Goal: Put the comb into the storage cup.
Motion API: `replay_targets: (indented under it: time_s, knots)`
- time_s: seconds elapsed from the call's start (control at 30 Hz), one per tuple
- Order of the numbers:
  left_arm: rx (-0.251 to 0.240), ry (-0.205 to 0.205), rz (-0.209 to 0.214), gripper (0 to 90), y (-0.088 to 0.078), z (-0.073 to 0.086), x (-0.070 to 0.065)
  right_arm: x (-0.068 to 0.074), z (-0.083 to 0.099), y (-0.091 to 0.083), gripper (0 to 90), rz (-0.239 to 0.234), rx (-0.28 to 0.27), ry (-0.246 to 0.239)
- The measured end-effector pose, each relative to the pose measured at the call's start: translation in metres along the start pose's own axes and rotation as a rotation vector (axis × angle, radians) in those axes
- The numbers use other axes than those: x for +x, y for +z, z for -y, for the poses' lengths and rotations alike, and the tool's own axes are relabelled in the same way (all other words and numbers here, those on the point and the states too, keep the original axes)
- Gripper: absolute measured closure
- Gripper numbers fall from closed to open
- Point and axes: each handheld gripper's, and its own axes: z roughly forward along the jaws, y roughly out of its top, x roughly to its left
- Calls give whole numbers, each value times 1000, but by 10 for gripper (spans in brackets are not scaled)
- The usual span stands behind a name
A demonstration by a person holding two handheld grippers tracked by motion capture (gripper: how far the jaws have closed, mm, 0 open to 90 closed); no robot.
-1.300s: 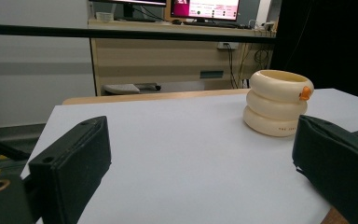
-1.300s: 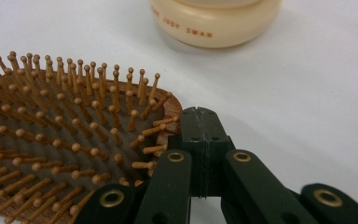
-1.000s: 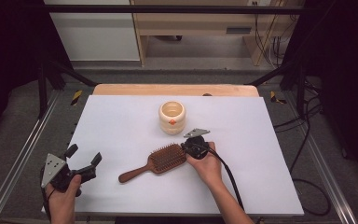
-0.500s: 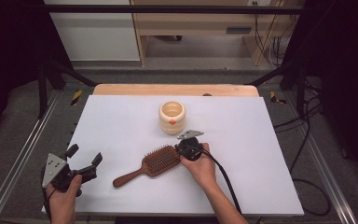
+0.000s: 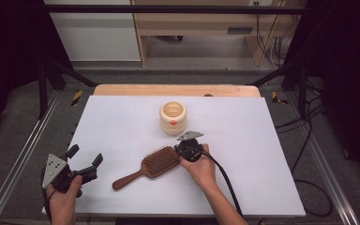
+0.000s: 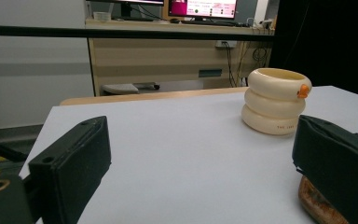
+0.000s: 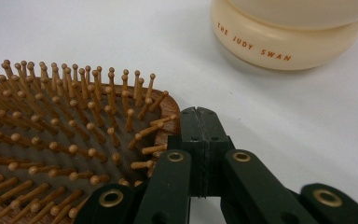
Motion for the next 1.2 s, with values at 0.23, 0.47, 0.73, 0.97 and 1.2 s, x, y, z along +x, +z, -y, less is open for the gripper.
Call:
replay_targets:
  time_s: [0.23, 0.47, 0.73, 0.97, 1.2]
  knots:
    - [-3, 0, -1, 41, -1, 0, 1, -1, 0, 0, 900, -2, -4, -1]
    - [-3, 3, -8, 41, -1, 0, 2, -4, -1, -5, 900, 2, -16, 3]
    - [-1, 3, -11, 41, -1, 0, 2, -11, -3, -17, 900, 9, -44, 9]
    - [-1, 1, -11, 41, -1, 0, 2, -19, -3, -35, 900, 20, -87, 24]
    - [0, 1, -10, 41, -1, 0, 2, -33, 3, -58, 855, 49, -144, 55]
